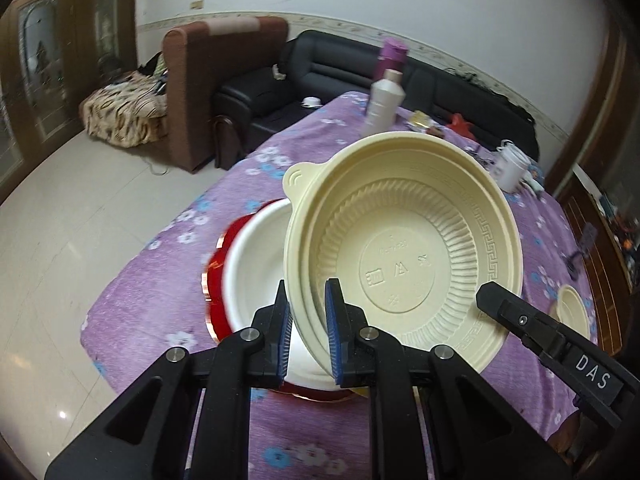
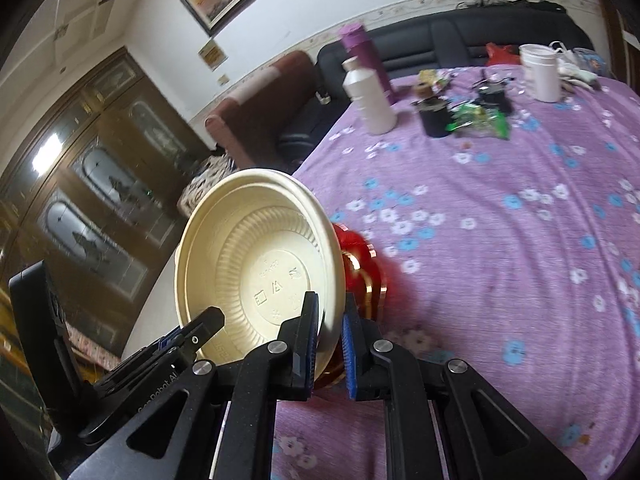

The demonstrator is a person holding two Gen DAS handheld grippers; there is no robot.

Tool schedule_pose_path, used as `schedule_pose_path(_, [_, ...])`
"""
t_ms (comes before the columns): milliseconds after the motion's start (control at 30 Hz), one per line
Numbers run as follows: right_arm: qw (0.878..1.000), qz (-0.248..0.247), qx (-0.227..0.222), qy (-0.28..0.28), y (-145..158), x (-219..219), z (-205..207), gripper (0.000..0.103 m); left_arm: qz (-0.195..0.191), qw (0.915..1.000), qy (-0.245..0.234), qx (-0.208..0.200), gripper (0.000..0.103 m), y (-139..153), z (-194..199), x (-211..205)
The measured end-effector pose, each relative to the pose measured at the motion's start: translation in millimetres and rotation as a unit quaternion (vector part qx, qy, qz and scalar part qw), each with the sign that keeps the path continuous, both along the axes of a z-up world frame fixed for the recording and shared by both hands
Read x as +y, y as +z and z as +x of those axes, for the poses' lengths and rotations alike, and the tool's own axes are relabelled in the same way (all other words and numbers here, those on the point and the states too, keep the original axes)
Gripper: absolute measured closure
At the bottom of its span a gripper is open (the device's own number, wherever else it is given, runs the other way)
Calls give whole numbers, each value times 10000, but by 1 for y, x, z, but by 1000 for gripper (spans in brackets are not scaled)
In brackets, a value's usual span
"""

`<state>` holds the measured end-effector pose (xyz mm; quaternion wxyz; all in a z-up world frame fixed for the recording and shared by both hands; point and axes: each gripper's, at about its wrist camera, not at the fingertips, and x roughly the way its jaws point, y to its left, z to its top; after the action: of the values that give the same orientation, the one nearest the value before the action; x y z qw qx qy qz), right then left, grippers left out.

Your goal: Organize plates and bowls

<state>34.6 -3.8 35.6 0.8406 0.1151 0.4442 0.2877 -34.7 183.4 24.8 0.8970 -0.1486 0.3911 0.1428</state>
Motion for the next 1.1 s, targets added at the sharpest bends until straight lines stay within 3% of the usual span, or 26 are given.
schedule_pose_path(300, [9994, -201, 182, 195, -17, 33, 8, 92, -100, 9995, 198, 222, 89, -21, 1, 23])
schedule_pose_path(700, [9988, -360, 234, 239, -31, 41, 14, 92, -106, 9990, 243, 348, 88, -29, 3, 26])
schedule_pose_path(1000, [9987, -371, 231, 244, -28, 43, 18, 86, -276, 9986, 399, 217, 89, -21, 3, 33])
schedule_pose_path(1100, [9989, -417, 140, 171, -23, 41, 21, 74, -271, 9983, 502, 122, 87, -14, 2, 39])
